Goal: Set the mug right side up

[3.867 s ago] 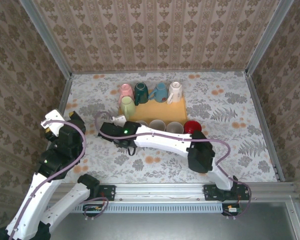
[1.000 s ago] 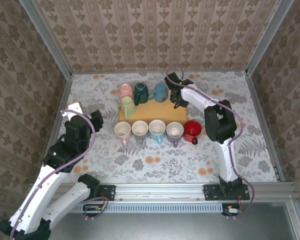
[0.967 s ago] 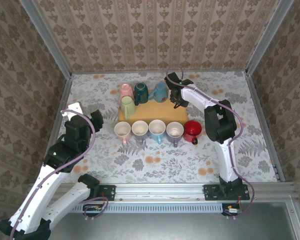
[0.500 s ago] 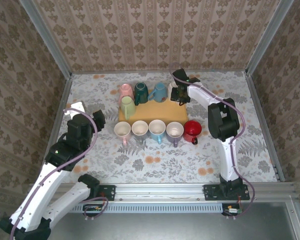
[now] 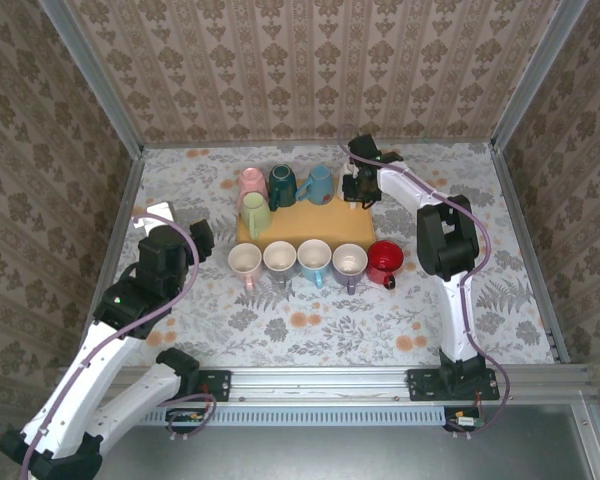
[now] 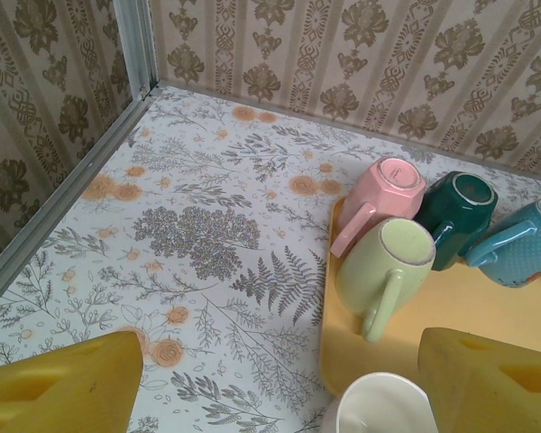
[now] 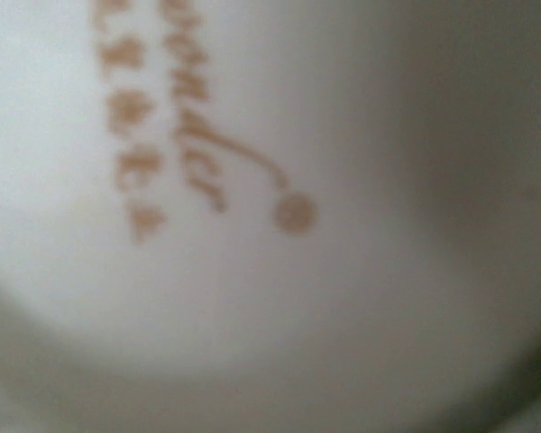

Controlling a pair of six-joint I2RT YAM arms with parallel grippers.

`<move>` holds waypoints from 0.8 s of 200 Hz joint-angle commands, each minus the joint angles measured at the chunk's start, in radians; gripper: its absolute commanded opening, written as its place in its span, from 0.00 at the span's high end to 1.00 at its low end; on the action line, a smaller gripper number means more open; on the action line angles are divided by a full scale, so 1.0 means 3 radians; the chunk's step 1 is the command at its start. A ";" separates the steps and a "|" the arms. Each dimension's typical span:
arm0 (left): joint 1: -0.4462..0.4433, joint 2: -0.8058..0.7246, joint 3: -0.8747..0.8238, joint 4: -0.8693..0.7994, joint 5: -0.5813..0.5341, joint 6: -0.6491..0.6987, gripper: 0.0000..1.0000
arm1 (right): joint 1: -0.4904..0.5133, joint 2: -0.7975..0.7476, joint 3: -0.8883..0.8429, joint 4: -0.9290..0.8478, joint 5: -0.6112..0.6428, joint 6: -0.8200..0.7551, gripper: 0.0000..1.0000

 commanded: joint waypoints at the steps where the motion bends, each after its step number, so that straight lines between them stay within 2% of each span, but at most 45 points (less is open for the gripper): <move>1: 0.0037 -0.0007 -0.0024 0.0050 0.0022 0.0052 0.19 | -0.0054 0.0069 0.0068 -0.0049 0.0050 -0.0064 0.92; 23: 0.0042 -0.0007 -0.0025 0.0051 0.0032 0.0054 0.19 | -0.0051 -0.0109 -0.0075 0.0009 0.0102 -0.0014 0.97; 40: 0.0047 -0.0007 -0.0027 0.0054 0.0032 0.0053 0.19 | -0.0047 -0.0361 -0.0295 0.0163 0.0105 0.0046 0.98; 63: 0.0042 -0.0007 -0.0018 0.0054 0.0035 0.0085 0.19 | -0.0048 -0.0804 -0.0651 0.0439 0.0018 0.0163 0.98; 82: 0.0033 -0.0021 -0.0044 0.0154 0.0228 0.0227 0.18 | -0.0054 -0.1269 -0.1039 0.0866 -0.0165 0.0318 0.98; 113: 0.0019 -0.0003 -0.0037 0.0306 0.0731 0.0475 0.16 | -0.0052 -0.1972 -0.1463 0.1363 -0.0420 0.0602 1.00; 131: 0.0019 0.0033 0.0080 0.0302 0.1181 0.0544 0.16 | -0.0046 -0.2318 -0.1720 0.1694 -0.0663 0.0894 1.00; 143: 0.0023 0.0025 0.0121 0.0365 0.1545 0.0529 0.15 | -0.0026 -0.2533 -0.1948 0.1991 -0.0829 0.1146 1.00; 160: 0.0022 -0.0002 0.0088 0.0664 0.2252 0.0447 0.15 | 0.0021 -0.2816 -0.2336 0.2545 -0.1065 0.1557 1.00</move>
